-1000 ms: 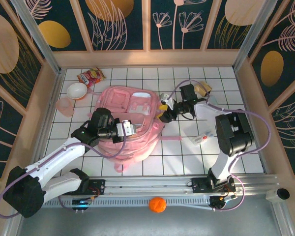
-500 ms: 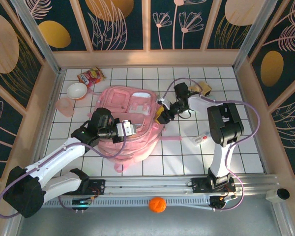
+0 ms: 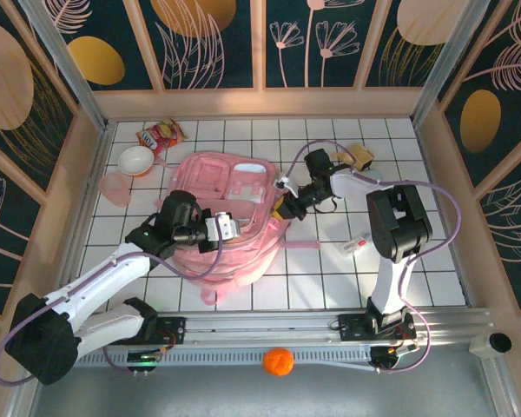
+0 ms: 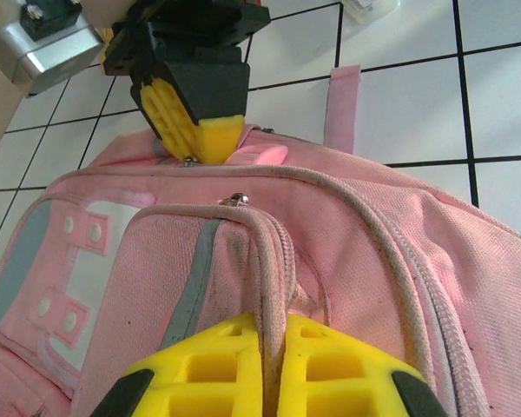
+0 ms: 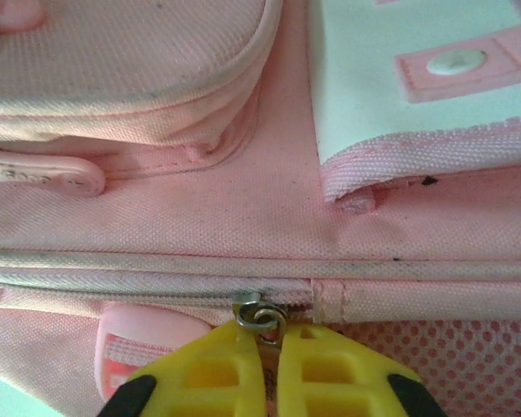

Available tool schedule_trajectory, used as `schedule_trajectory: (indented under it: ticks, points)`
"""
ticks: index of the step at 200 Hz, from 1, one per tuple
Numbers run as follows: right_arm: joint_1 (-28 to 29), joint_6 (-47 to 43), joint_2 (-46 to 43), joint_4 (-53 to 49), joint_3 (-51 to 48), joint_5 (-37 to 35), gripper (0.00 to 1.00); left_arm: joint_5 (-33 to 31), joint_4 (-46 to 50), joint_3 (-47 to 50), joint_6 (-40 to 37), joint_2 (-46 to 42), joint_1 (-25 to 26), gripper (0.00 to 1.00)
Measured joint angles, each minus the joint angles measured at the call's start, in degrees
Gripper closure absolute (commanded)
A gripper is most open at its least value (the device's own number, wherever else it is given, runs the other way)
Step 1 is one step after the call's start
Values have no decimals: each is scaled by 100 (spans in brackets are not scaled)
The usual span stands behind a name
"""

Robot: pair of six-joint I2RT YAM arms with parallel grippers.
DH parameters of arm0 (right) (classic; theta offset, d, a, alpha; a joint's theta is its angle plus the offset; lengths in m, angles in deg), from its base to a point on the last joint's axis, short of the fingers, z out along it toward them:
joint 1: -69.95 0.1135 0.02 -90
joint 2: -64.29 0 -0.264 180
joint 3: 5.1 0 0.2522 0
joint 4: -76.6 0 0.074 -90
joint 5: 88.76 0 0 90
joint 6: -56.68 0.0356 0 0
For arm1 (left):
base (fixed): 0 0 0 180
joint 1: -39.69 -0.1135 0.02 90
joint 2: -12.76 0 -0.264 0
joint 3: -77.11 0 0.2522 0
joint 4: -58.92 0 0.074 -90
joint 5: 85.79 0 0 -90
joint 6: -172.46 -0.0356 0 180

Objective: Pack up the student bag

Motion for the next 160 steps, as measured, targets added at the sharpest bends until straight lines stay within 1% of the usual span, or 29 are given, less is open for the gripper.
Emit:
schedule_trajectory:
  ticks: [34, 82, 123, 160]
  points:
    - [15, 107, -341, 103, -120, -22, 100, -234, -63, 0, 87, 50, 2, 100]
    - [212, 400, -857, 334, -398, -459, 100, -507, -295, 0, 352, 149, 26, 100]
    - [682, 927, -1158, 428, -501, -850, 100, -909, -605, -4, 997, 205, 28, 100]
    - [892, 1626, -1523, 745, -699, -992, 100, -1453, -903, -4, 1596, 254, 181, 100]
